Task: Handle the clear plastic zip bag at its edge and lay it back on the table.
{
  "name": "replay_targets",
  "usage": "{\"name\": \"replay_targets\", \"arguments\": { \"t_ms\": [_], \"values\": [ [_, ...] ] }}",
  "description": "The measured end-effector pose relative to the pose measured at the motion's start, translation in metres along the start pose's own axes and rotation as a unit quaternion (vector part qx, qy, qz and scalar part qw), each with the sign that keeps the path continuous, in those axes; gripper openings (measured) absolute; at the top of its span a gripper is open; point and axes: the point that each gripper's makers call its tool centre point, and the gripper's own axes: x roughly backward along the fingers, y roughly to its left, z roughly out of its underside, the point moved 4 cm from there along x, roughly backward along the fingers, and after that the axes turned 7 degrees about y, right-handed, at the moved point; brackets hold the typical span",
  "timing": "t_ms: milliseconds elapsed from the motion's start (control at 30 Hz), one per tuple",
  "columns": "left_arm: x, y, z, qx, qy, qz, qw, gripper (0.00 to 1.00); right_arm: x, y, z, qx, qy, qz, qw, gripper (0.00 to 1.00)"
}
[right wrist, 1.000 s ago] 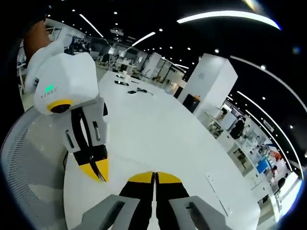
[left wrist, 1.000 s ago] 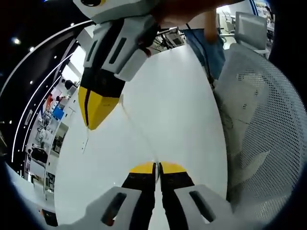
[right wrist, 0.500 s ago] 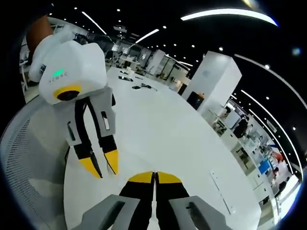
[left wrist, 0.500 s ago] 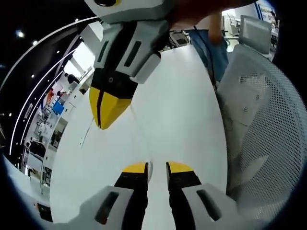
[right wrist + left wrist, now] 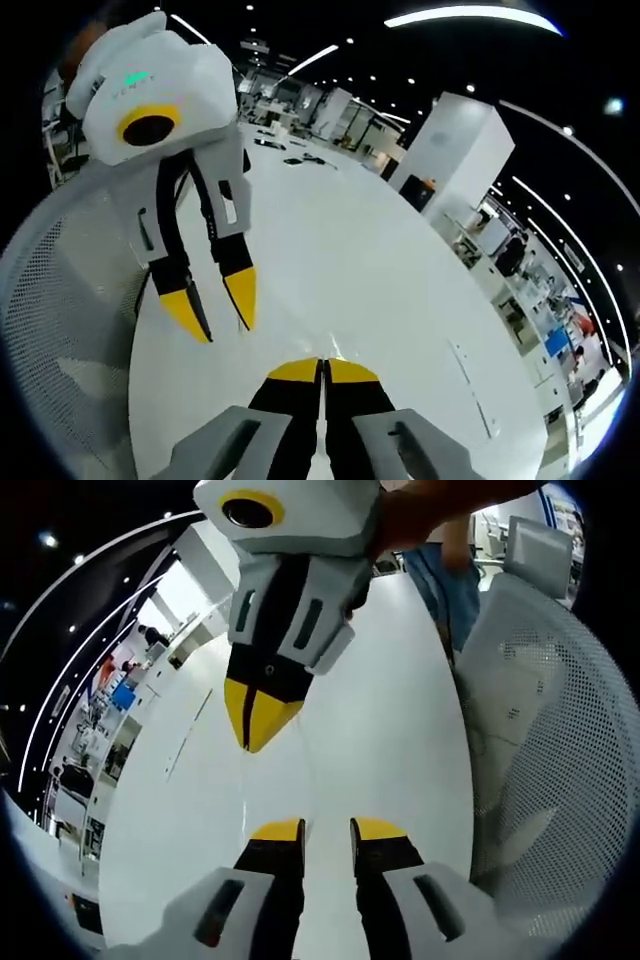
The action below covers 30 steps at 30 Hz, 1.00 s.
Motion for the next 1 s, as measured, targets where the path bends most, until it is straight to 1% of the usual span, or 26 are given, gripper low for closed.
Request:
{"name": "replay_targets", "arguments": {
  "t_ms": [267,367,433,533,667,933,1000],
  "values": [
    [0.005,0.001,0.006,0.005,-0.012,-0.005,0.9999,0.16,-0.009,0.005,0.013,0.024,0.018,0.001,0.9995,0.0],
    [0.008,-0.001,0.009,0.003,-0.011,-0.007,0.9999,0.15,-0.012,0.007,0.017,0.032,0.025,0.0,0.9992,0.0],
    [0.01,-0.002,0.011,0.011,-0.013,-0.006,0.9998,0.16,-0.015,0.009,0.022,0.034,0.03,-0.002,0.999,0.0],
    [0.009,-0.002,0.02,0.016,-0.009,-0.007,0.9998,0.16,-0.017,0.009,0.027,0.04,0.035,-0.001,0.9986,0.0],
    [0.008,-0.003,0.029,0.028,-0.005,-0.006,0.9996,0.15,-0.022,0.005,0.03,0.044,0.038,0.004,0.9983,0.0],
    [0.011,-0.005,0.037,0.044,0.002,-0.007,0.999,0.15,-0.033,-0.005,0.036,0.041,0.048,0.014,0.9979,0.0],
    [0.011,-0.004,0.042,0.05,0.004,-0.008,0.9987,0.15,-0.036,-0.006,0.037,0.038,0.051,0.015,0.9979,0.0]
  ]
}}
